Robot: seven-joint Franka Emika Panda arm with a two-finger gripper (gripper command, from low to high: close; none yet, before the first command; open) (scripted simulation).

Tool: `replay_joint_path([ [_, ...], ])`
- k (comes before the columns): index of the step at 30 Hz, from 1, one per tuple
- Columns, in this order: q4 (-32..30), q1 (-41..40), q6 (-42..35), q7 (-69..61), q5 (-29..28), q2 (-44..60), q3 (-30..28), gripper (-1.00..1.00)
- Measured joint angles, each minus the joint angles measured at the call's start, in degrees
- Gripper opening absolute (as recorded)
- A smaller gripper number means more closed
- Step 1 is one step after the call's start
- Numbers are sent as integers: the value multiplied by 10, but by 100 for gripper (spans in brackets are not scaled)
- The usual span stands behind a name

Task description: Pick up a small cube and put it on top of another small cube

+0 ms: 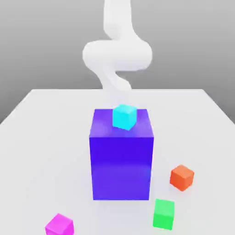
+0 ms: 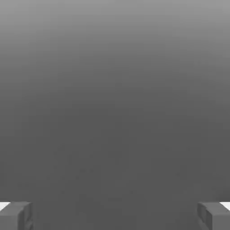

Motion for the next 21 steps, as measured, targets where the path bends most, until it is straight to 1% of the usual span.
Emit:
replay_joint_path([
  [6, 0, 66, 22, -147, 48, 106, -82, 0],
  [12, -1, 114, 42, -300, 109, 212, -151, 0],
  [17, 0, 137, 57, -432, 166, 302, -190, 0],
  [21, 0, 139, 69, -534, 207, 373, -205, 0],
])
